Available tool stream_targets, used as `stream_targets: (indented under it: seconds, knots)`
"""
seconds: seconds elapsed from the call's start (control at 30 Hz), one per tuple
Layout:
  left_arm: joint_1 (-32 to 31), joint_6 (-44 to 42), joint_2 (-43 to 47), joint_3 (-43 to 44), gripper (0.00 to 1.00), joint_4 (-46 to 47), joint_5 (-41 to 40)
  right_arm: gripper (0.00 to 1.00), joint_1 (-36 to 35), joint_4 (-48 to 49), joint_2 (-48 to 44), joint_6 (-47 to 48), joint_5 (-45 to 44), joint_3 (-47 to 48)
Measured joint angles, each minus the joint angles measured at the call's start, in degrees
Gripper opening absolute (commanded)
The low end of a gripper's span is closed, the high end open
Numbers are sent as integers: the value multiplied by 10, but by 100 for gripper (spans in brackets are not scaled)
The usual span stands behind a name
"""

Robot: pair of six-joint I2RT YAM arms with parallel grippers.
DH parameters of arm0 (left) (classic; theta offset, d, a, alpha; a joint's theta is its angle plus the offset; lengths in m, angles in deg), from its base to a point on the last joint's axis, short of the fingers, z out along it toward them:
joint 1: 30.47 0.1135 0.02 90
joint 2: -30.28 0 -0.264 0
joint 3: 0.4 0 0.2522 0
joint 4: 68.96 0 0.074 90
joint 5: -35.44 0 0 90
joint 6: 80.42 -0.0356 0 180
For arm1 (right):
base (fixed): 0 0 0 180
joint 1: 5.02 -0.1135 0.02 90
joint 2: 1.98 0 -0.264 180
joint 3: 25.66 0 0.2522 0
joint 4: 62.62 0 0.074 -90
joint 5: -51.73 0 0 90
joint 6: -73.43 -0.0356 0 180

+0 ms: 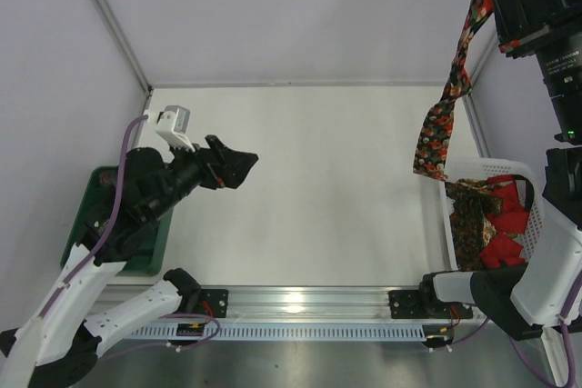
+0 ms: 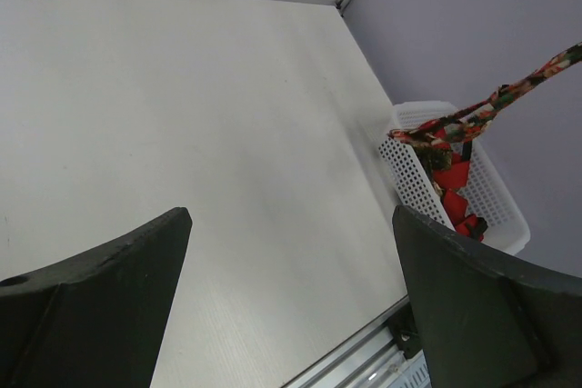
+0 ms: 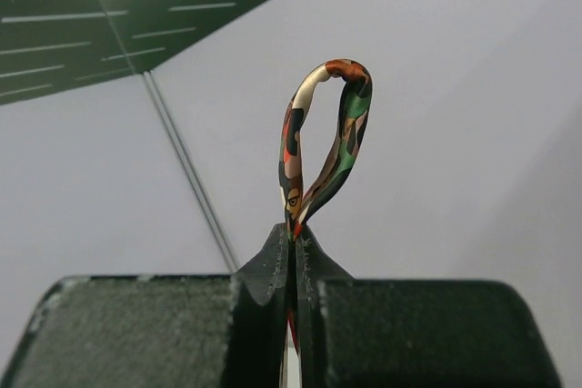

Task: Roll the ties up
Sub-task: Move the tie to the center of the board

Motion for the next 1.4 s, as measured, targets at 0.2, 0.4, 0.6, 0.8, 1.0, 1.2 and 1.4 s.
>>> stream_targets:
  seconds: [0.2,0.4,0.6,0.8,1.0,1.2,1.4]
  knots:
    - [0,-9,-14,5,100,3,0,0,3,35,5,-9,1,2]
    - [1,-19,-6,6,100,2,0,0,18,41,13,-9,-21,-18]
    - [5,-26,-2,7,100,-2,0,0,24,14,-2,-9,-61,-86]
    - [9,-35,-8,7,100,-2,1,0,24,-32,-59,-8,-67,-173]
    - [17,-39,-16,7,100,-1,16,0,27,-7,-81,-14,86,-202]
    - [25,-45,-13,6,100,3,25,0,-35,127,-30,-118,295,-229]
    - [28,-49,14,0,100,4,24,0,-134,216,55,-224,412,-243]
